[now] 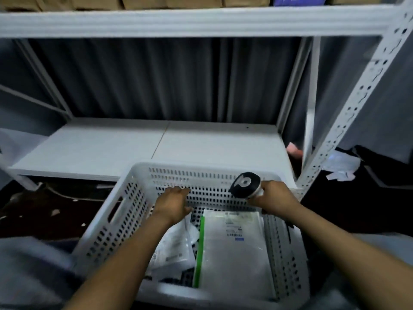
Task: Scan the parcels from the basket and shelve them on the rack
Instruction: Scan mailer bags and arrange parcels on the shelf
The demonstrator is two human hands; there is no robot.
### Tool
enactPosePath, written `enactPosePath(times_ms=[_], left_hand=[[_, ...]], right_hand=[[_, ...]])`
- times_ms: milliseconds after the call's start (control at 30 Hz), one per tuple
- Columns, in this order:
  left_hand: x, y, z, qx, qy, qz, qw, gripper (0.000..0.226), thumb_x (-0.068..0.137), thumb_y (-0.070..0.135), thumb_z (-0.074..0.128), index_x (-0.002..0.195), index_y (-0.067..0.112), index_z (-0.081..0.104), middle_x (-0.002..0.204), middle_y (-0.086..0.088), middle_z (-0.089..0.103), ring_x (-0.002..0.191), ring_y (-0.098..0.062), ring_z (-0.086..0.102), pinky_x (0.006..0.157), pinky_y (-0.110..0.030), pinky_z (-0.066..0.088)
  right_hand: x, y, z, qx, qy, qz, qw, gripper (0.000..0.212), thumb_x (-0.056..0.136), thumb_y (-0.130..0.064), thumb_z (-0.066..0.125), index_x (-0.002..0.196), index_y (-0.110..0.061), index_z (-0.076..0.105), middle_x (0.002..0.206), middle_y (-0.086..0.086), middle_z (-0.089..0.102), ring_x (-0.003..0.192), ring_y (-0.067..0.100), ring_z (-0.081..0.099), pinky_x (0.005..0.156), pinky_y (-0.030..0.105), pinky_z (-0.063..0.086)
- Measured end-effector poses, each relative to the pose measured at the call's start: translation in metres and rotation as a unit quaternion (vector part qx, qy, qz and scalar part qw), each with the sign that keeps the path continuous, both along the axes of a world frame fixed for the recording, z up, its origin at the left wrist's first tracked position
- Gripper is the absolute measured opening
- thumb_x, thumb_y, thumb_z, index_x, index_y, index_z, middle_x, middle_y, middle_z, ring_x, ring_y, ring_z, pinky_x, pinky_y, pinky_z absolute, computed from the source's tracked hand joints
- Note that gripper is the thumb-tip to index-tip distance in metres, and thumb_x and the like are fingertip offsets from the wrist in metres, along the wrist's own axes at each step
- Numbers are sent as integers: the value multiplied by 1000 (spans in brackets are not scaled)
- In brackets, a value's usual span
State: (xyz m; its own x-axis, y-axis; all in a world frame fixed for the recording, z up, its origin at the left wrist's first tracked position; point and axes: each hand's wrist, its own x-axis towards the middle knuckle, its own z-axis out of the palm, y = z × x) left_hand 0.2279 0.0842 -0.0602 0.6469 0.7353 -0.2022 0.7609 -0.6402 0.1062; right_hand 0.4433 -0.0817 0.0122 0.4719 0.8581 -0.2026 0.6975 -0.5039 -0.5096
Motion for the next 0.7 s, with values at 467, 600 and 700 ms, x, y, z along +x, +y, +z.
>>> enactPosePath(times_ms=[467,600,700], left_hand=[[63,-25,-191,-236,36,82,968,73,91,40,62,150,15,28,145,-14,41,132,-28,41,107,-35,37],[68,-29,-217,-280,18,118,953,75,88,33,68,149,14,30,149,-12,40,137,-26,39,111,-36,33],[73,-34,-229,-314,3,145,938,72,87,28,69,146,12,33,149,-13,39,137,-26,37,111,-35,32]], right_hand=[[55,25,-106,-71,76,-11,994,36,83,-27,72,60,-26,44,60,-6,51,63,16,54,61,27,42],[59,34,-118,-81,78,-3,994,27,83,-28,71,65,-24,52,62,-8,52,58,7,49,51,24,36],[64,42,-118,-86,62,20,994,20,85,-28,69,86,-8,68,79,5,66,67,14,54,56,26,40]])
